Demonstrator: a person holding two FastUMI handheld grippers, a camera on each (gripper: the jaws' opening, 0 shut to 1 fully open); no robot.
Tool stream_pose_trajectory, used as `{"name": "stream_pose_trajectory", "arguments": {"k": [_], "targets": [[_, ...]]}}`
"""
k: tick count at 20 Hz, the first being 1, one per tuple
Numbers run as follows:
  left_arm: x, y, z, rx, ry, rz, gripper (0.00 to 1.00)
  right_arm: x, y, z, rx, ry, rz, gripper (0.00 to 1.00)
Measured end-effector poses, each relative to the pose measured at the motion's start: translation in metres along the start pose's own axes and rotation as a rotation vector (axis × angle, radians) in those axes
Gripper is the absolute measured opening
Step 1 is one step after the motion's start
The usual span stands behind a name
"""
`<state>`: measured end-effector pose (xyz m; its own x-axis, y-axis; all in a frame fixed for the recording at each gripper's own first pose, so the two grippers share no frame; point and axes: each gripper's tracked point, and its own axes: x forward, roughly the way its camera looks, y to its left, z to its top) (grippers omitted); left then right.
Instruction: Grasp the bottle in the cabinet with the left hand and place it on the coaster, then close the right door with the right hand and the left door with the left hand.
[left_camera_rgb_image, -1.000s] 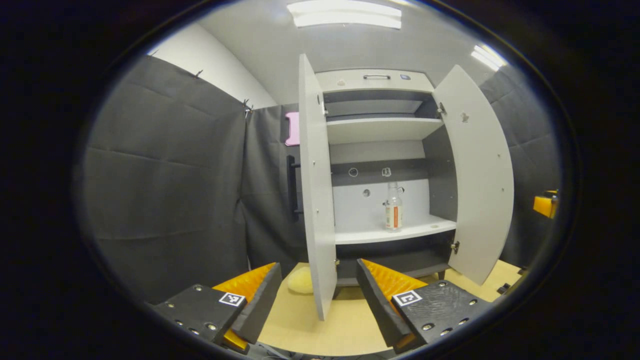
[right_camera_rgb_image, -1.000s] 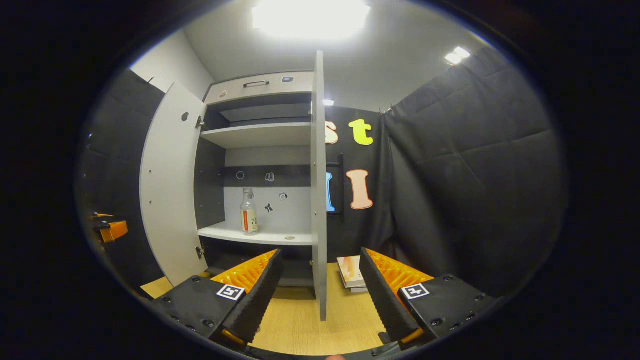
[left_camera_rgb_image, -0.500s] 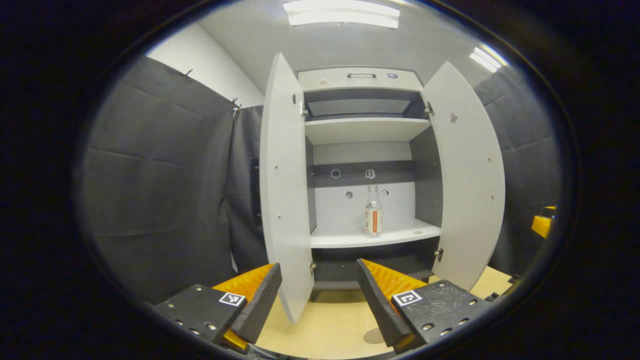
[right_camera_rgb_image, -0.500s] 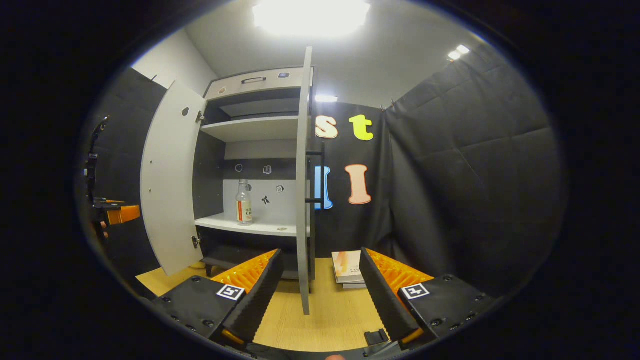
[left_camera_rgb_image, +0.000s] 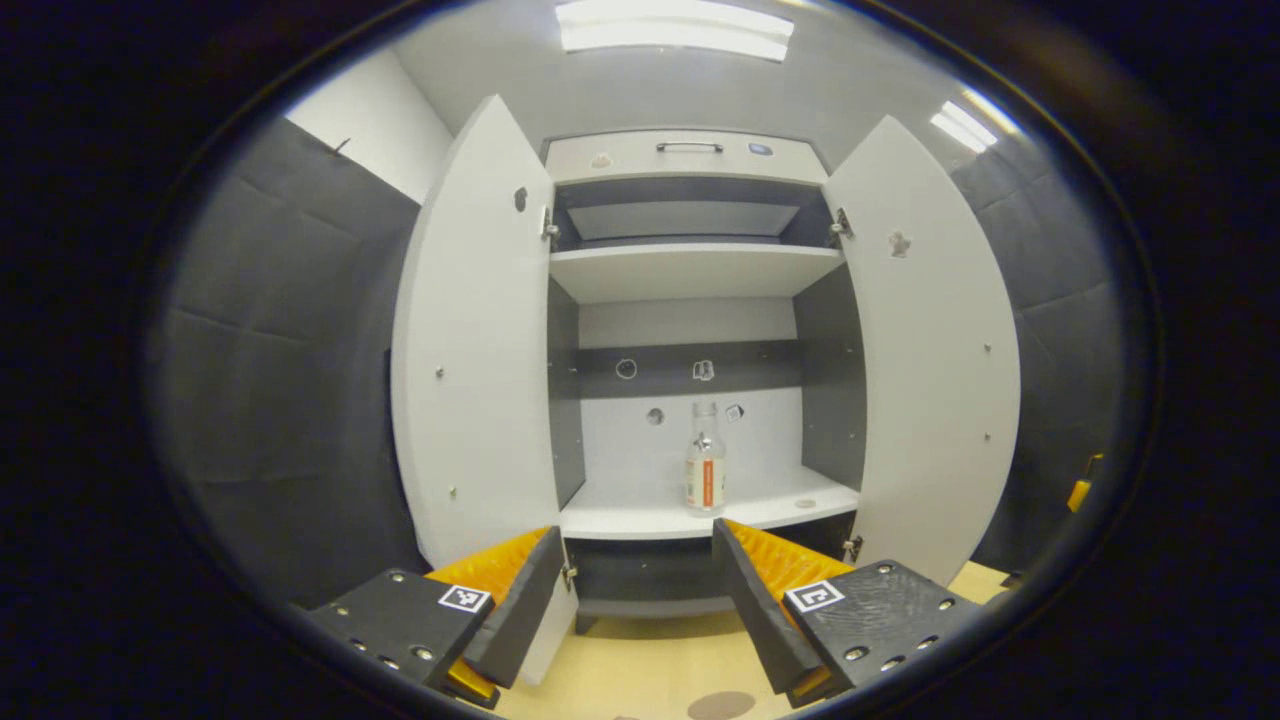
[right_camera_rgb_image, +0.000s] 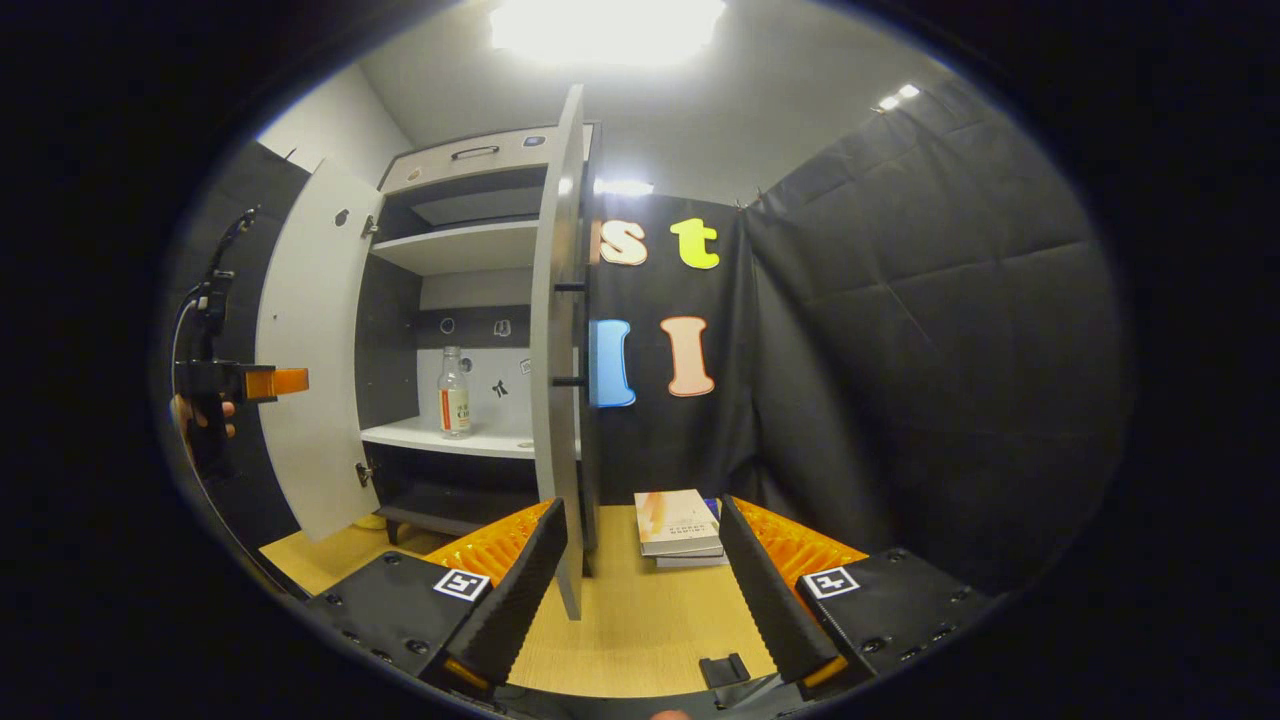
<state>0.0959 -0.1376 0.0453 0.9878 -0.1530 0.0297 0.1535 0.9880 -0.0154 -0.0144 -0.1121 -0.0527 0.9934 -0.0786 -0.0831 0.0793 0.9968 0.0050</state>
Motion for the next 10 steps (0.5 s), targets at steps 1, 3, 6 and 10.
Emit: {"name": "stream_pose_trajectory", "arguments": {"k": [1,3,6,10], "targets": [[0.014,-0.004,0.002,-0.007,-0.003,-0.015,0.90,0.002,-0.004,0.001,0.001,0.000,-0.017,0.98],[0.042,-0.011,0.009,-0.022,-0.009,-0.044,0.90,0.005,-0.009,0.004,0.000,-0.002,-0.045,0.98],[0.080,-0.019,0.019,-0.029,-0.022,-0.087,0.89,0.015,-0.015,0.008,-0.016,-0.010,-0.090,0.98],[0.134,-0.031,0.021,-0.040,-0.016,-0.148,0.91,0.029,-0.015,0.007,-0.009,-0.007,-0.138,0.98]]}}
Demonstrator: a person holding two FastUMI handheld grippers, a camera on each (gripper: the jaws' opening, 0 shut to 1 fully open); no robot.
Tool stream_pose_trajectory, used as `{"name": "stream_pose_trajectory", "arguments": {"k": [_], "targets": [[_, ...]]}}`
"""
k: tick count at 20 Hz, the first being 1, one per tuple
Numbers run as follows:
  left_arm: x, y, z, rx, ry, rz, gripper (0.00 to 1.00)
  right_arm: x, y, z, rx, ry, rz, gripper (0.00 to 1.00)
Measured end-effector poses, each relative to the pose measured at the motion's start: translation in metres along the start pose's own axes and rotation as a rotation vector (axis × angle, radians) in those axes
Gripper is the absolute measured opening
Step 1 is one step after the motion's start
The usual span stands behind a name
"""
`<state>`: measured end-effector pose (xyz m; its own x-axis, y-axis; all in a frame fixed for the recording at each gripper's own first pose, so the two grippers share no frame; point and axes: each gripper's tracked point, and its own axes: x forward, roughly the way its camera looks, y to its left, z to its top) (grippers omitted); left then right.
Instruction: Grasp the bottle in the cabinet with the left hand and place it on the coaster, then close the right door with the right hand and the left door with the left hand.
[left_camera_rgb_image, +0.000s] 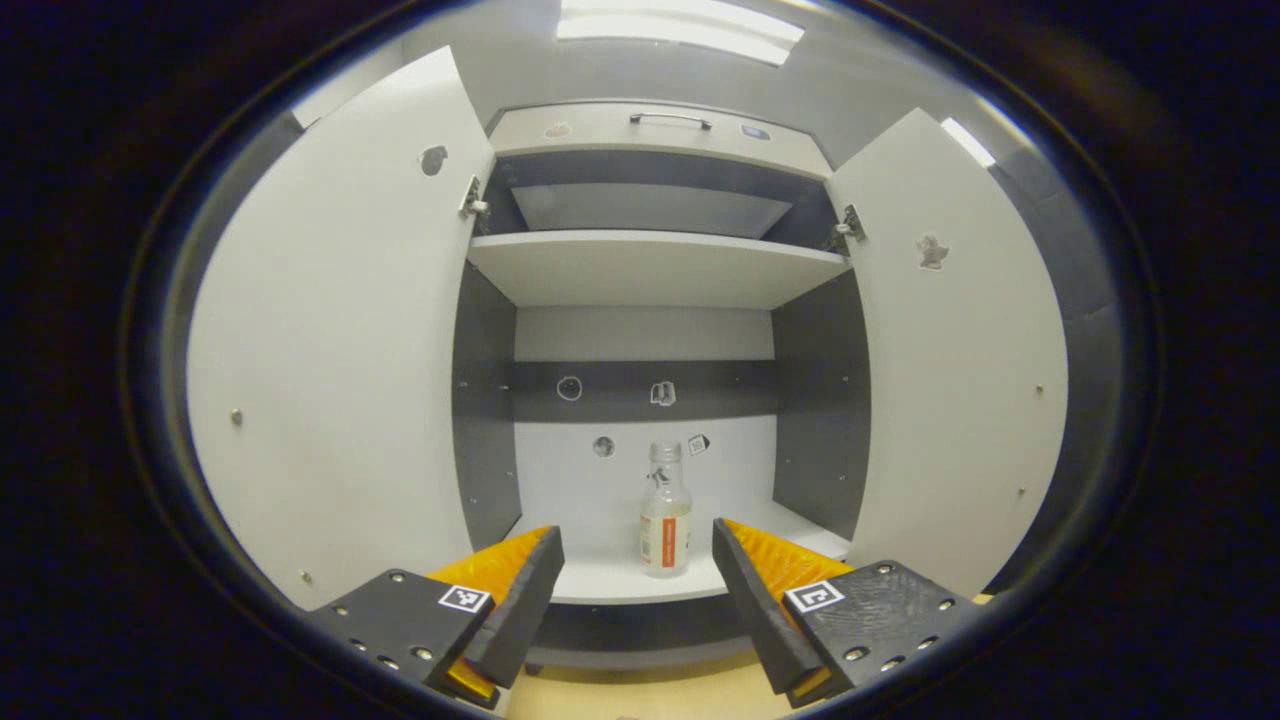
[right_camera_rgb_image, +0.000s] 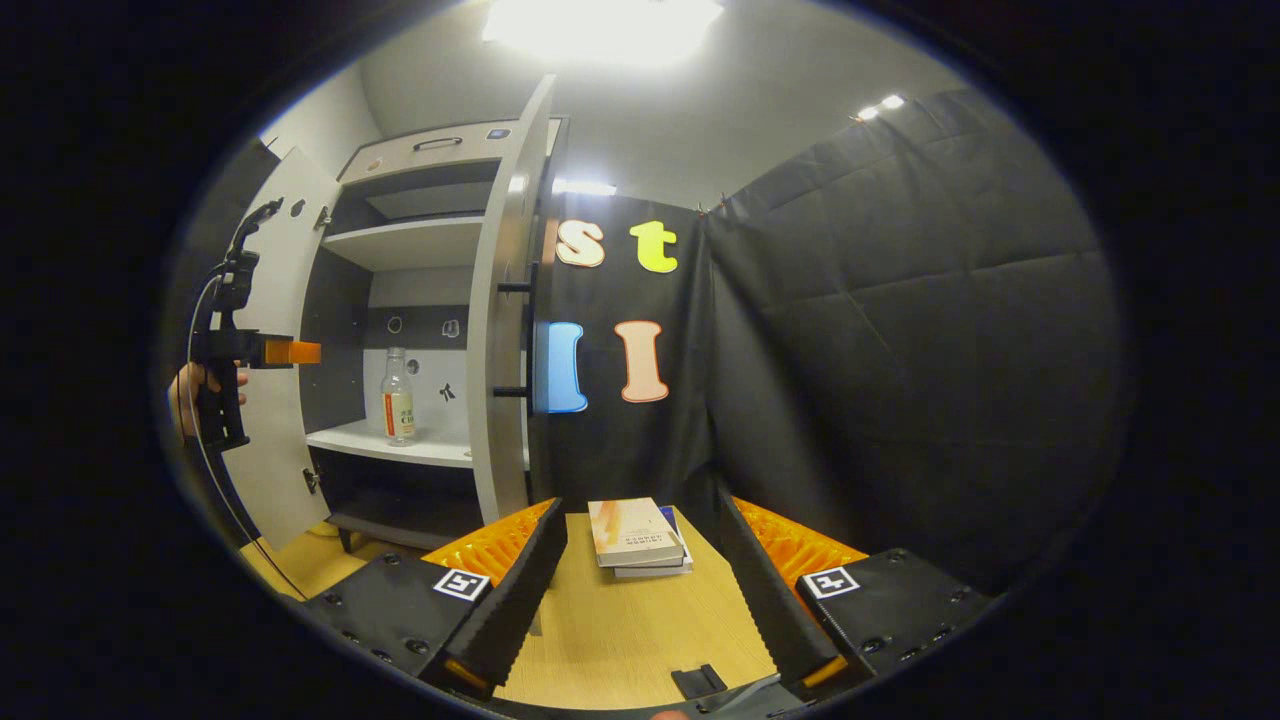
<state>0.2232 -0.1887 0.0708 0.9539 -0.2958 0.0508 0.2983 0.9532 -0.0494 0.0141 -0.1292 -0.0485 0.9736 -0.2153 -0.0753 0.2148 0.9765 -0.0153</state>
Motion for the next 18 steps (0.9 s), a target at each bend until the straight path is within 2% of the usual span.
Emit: {"name": "stream_pose_trajectory", "arguments": {"k": [3,4,5,9,18], "targets": [[0.038,-0.004,-0.001,-0.011,0.006,-0.035,0.92,0.011,0.003,-0.004,-0.005,0.015,-0.030,0.98],[0.049,-0.004,-0.001,-0.010,0.004,-0.043,0.91,0.014,0.004,-0.005,-0.009,0.018,-0.040,0.94],[0.061,-0.006,0.000,-0.006,0.001,-0.052,0.90,0.017,0.003,-0.005,-0.013,0.019,-0.050,0.98],[0.101,-0.011,-0.003,-0.009,-0.003,-0.084,0.91,0.028,0.002,-0.009,-0.016,0.032,-0.088,0.98],[0.185,-0.018,-0.024,-0.009,0.024,-0.102,0.91,0.035,-0.013,-0.016,-0.009,0.049,-0.191,0.98]]}}
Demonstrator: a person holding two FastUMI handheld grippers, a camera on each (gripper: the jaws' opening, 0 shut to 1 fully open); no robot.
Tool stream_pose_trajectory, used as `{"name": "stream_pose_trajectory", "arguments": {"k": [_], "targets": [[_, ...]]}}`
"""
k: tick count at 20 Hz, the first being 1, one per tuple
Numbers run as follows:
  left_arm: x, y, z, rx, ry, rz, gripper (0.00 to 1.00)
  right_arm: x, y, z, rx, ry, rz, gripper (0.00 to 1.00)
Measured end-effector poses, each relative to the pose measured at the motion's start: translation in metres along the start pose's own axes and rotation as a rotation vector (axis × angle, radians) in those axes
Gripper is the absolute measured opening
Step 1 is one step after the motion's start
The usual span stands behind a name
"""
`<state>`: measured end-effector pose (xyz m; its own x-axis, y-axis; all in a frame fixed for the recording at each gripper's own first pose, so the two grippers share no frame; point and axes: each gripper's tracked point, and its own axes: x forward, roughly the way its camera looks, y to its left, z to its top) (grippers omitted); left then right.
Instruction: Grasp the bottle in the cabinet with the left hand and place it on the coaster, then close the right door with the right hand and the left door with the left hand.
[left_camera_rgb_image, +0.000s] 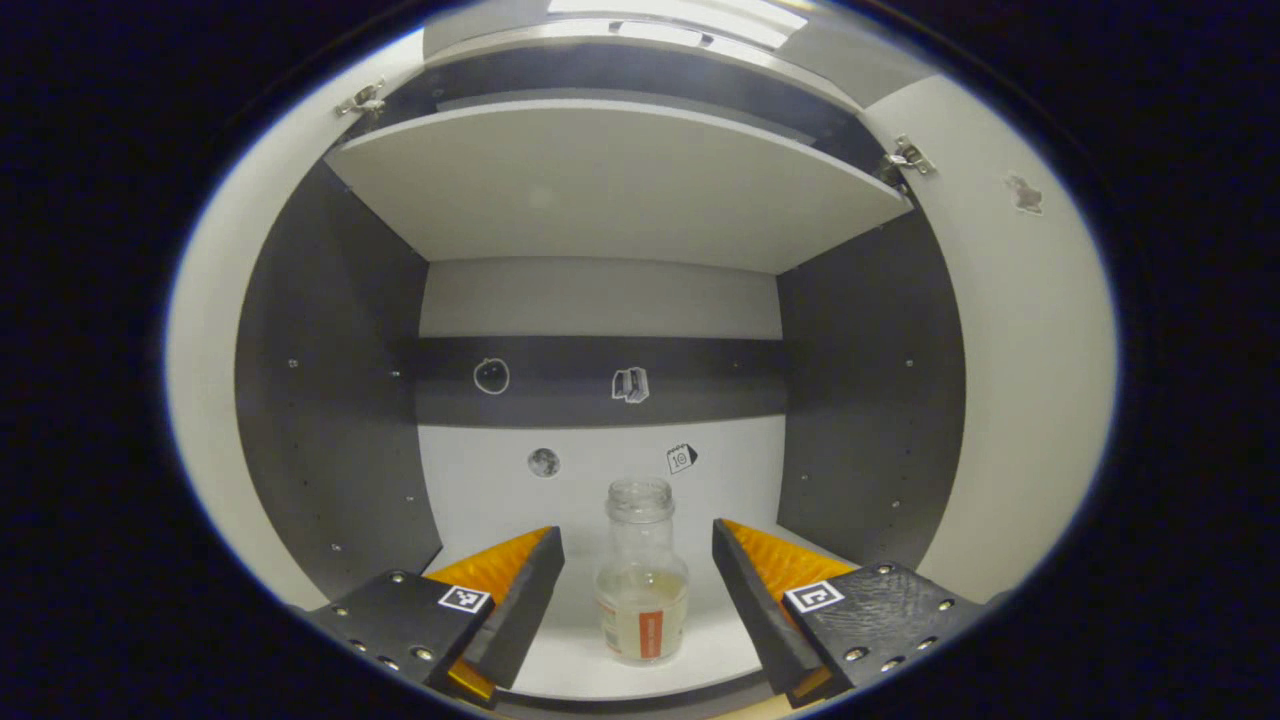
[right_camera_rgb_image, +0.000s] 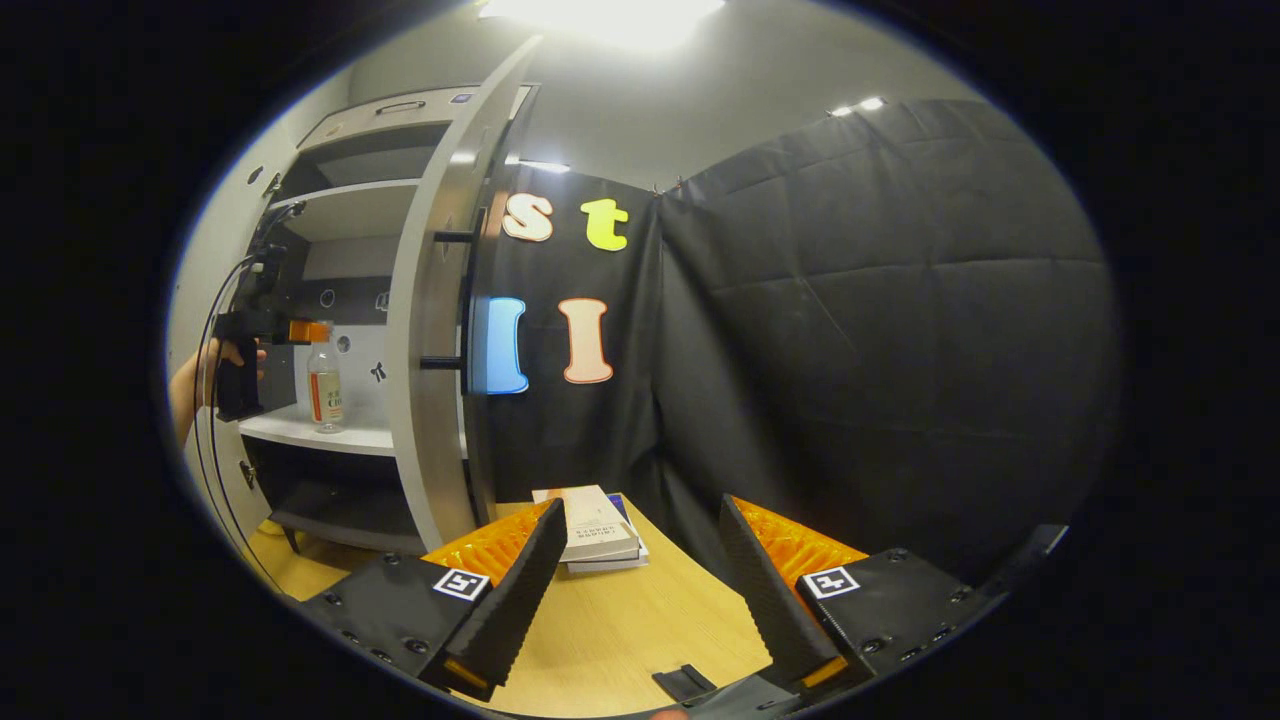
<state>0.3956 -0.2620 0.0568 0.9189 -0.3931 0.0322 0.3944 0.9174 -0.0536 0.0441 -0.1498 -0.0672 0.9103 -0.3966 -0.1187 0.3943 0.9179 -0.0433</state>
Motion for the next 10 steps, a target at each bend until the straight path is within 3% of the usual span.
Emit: {"name": "stream_pose_trajectory", "arguments": {"k": [7,10], "targets": [[0.034,0.002,-0.010,0.013,0.033,0.002,0.87,0.008,0.008,-0.005,-0.011,0.010,-0.009,0.98],[0.038,0.008,-0.013,0.010,0.037,0.030,0.49,0.008,0.011,-0.006,-0.016,0.007,0.001,0.97]]}}
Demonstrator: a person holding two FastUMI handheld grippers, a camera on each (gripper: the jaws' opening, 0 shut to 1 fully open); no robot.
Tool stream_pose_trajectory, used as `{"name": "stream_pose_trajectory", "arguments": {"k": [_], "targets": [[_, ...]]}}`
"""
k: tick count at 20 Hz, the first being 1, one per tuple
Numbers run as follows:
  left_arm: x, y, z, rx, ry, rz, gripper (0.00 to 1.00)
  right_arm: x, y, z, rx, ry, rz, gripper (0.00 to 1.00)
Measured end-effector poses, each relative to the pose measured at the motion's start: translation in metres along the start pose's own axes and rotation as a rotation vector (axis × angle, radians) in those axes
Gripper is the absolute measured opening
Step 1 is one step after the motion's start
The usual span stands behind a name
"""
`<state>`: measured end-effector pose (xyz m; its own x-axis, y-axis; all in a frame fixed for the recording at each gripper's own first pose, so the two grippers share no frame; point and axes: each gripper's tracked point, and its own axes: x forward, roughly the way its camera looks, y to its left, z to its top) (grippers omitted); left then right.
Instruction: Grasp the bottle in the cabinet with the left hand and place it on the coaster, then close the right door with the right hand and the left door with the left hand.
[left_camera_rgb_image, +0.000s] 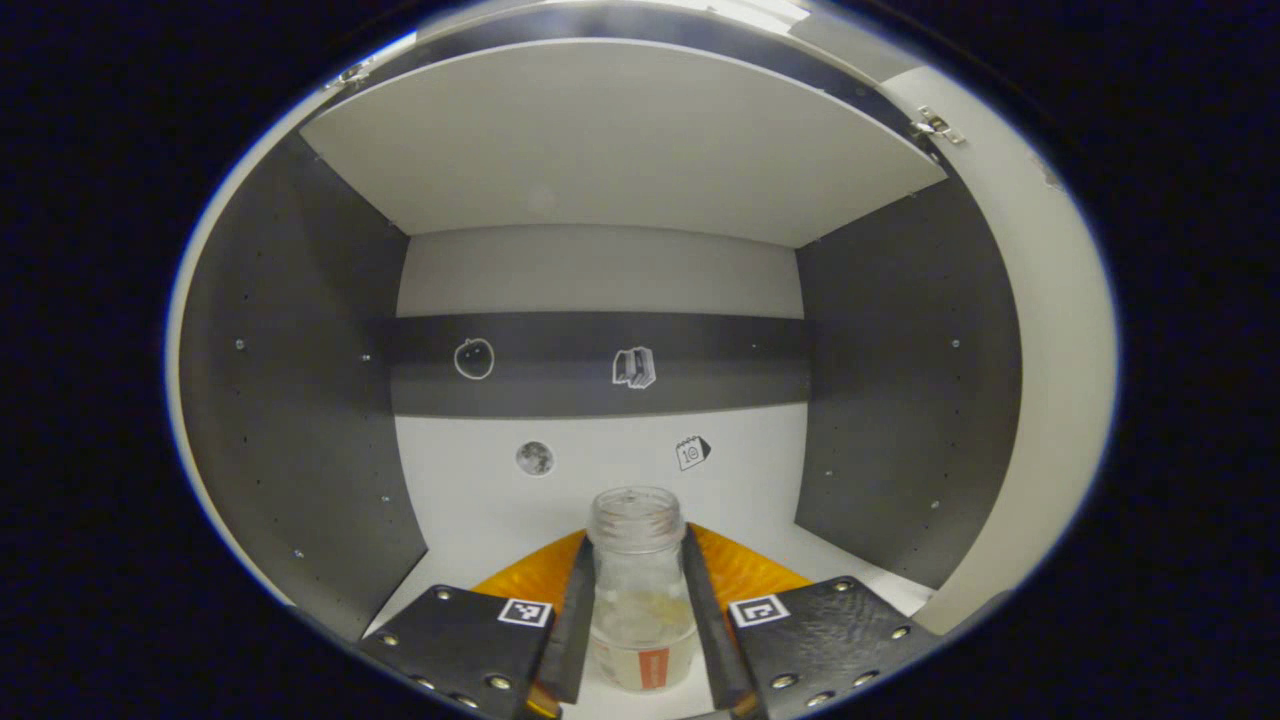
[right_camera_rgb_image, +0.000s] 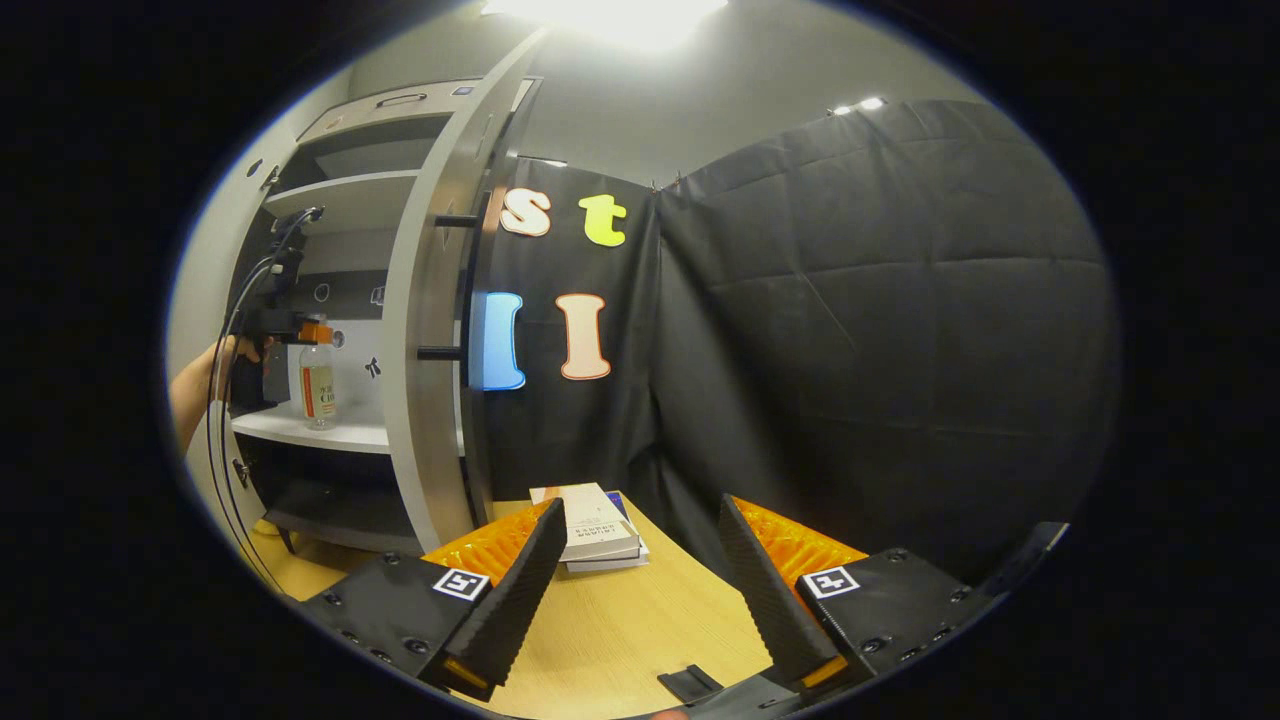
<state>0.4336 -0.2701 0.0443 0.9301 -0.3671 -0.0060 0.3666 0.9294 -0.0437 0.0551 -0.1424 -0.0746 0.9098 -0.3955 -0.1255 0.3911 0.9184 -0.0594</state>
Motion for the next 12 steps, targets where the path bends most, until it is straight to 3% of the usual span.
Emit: {"name": "stream_pose_trajectory", "arguments": {"k": [2,12], "targets": [[-0.004,0.000,0.000,-0.009,0.006,0.002,0.45,-0.001,-0.001,0.000,-0.005,-0.004,0.003,0.98],[-0.066,-0.005,0.012,-0.035,-0.024,0.005,0.46,-0.020,-0.012,0.001,0.016,-0.012,0.063,0.98]]}}
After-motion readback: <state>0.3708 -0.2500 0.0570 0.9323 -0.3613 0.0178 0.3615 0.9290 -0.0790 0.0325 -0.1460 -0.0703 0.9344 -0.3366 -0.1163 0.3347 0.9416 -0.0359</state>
